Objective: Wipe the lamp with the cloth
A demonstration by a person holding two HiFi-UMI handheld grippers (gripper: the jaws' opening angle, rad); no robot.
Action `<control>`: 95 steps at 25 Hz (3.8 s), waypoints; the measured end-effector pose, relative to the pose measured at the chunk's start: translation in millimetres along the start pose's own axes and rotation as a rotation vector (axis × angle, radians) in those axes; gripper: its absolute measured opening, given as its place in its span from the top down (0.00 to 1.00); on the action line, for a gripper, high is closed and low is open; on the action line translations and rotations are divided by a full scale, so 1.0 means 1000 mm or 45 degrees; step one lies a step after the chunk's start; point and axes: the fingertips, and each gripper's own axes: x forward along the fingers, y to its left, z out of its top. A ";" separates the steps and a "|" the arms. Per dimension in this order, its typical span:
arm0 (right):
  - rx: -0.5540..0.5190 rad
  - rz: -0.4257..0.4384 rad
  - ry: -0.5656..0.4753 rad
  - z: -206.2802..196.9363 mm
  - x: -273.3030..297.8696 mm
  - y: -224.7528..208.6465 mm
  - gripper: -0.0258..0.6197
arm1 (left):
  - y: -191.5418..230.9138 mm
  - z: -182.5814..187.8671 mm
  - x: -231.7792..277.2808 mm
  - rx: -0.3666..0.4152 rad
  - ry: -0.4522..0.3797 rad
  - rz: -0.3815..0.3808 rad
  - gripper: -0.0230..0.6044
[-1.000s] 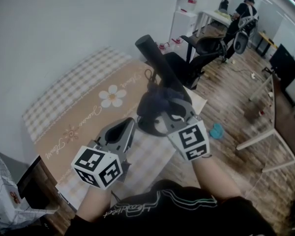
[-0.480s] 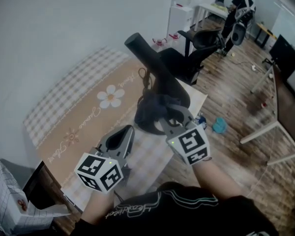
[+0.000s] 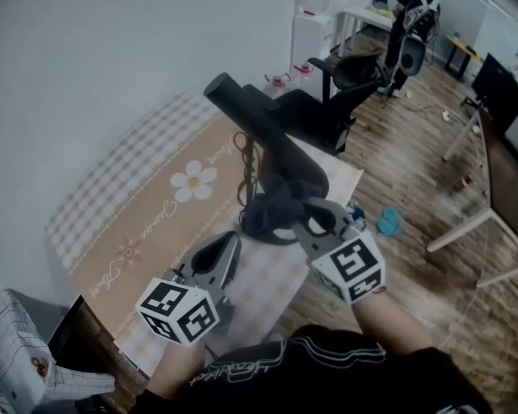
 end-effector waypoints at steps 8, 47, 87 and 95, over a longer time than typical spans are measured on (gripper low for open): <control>0.093 -0.019 -0.200 0.035 -0.025 -0.033 0.87 | -0.012 0.017 -0.003 0.054 -0.015 0.043 0.96; -0.480 0.490 -0.728 0.211 0.048 -0.086 0.87 | -0.038 0.080 0.023 0.063 -0.285 0.712 0.96; -0.472 0.451 -0.353 0.088 0.031 -0.077 0.87 | -0.057 0.007 0.024 -0.102 -0.225 0.536 0.96; -0.455 0.487 -0.297 0.054 0.023 -0.086 0.87 | -0.066 0.006 0.036 -0.085 -0.228 0.562 0.96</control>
